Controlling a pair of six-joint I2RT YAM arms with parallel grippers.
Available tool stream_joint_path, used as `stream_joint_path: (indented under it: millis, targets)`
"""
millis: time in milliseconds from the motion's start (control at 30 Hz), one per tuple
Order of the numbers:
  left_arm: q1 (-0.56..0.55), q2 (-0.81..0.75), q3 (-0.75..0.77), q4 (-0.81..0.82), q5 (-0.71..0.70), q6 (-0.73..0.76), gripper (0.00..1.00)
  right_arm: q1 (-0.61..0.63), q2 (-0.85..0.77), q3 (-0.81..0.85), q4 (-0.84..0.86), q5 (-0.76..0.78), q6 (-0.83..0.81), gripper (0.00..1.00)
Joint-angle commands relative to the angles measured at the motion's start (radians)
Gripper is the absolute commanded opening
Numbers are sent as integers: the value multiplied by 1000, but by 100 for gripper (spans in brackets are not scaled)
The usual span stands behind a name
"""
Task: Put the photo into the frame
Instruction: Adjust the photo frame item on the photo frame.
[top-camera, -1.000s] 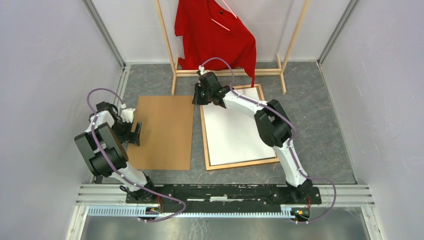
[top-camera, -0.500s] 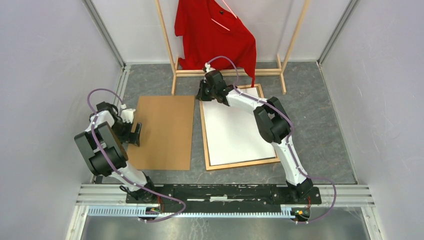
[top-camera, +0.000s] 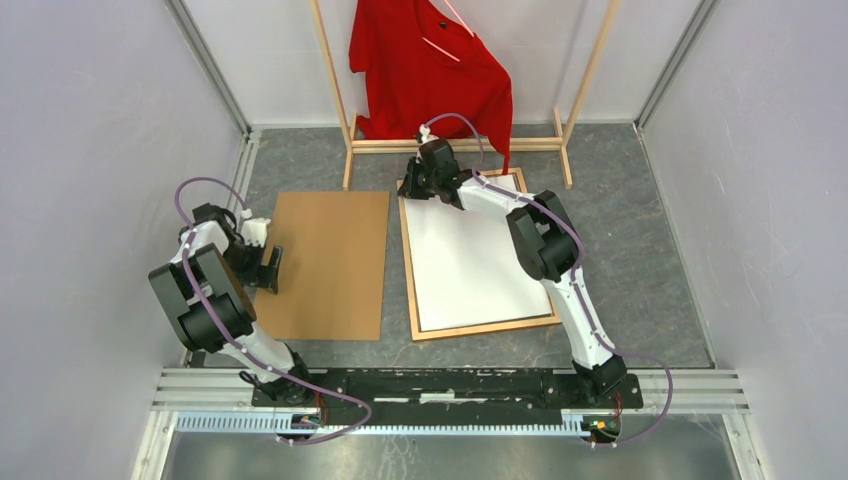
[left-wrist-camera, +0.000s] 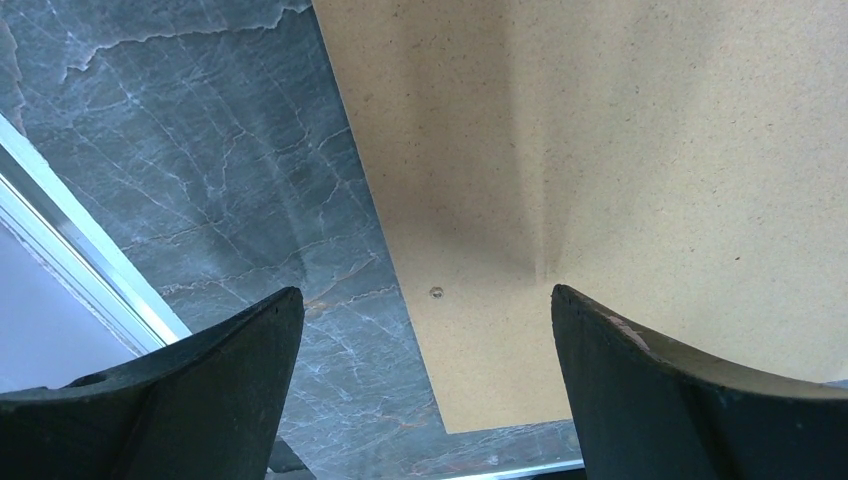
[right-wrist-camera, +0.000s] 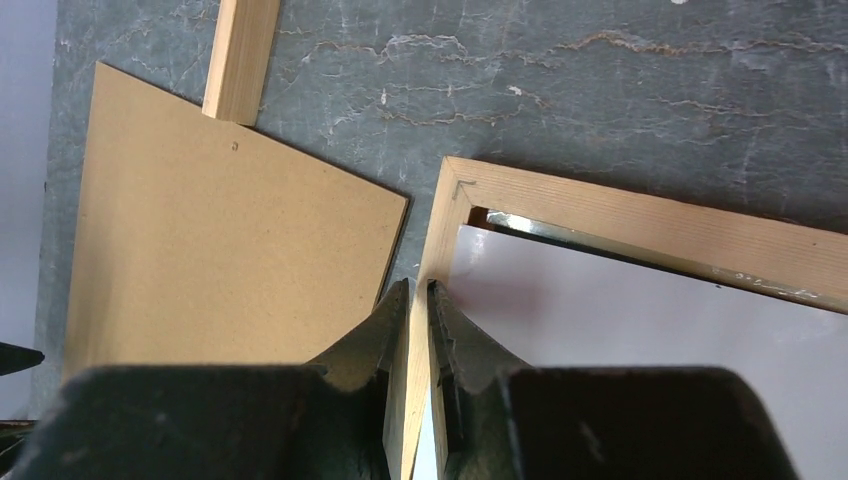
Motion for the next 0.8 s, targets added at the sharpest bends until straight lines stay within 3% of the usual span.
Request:
stream_joint_path:
  millis: [0, 767]
  targets:
    - [2, -10, 19, 11, -9, 22, 100, -9, 11, 26, 36, 4, 5, 17]
    - [4, 1, 26, 12, -20, 24, 100, -41, -27, 10, 35, 35, -23, 17]
